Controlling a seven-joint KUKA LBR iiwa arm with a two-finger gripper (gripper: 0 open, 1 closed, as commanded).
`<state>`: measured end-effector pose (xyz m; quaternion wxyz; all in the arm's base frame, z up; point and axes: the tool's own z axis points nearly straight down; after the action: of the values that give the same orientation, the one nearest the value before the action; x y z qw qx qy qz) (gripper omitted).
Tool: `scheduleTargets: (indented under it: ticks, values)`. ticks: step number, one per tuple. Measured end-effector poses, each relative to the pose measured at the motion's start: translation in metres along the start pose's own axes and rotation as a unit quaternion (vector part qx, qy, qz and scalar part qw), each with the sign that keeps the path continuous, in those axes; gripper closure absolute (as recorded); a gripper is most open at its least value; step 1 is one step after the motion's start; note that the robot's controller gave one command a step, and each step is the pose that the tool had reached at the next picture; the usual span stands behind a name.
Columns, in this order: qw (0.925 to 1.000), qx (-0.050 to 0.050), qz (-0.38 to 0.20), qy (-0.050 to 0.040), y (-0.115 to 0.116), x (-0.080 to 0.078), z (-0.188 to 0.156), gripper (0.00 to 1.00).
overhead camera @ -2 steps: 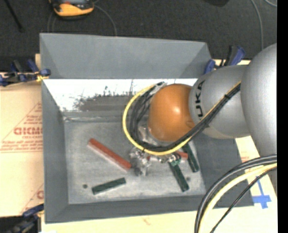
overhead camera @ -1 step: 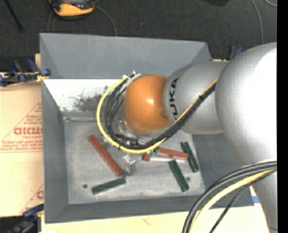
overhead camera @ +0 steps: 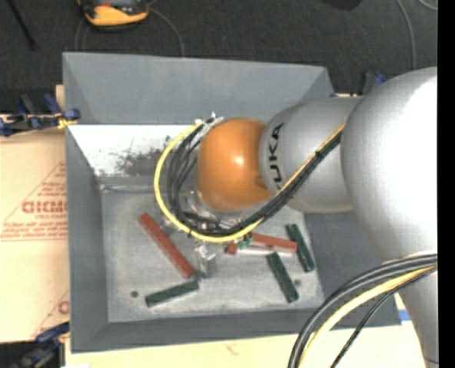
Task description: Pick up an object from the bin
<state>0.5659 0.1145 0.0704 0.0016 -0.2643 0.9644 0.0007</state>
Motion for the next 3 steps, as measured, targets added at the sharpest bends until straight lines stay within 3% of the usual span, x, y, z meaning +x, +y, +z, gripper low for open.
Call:
scheduleTargets:
  ticks: [1,2,3]
  values:
    - [0.9999,0.0,-0.016,0.0002,0.032,0.017,-0.009,0.0]
    - [0.9963,0.0,-0.086,-0.0007,0.027,0.062,-0.003,0.0]
    - [0.987,0.0,-0.161,-0.0001,0.079,0.022,0.0,1.0]
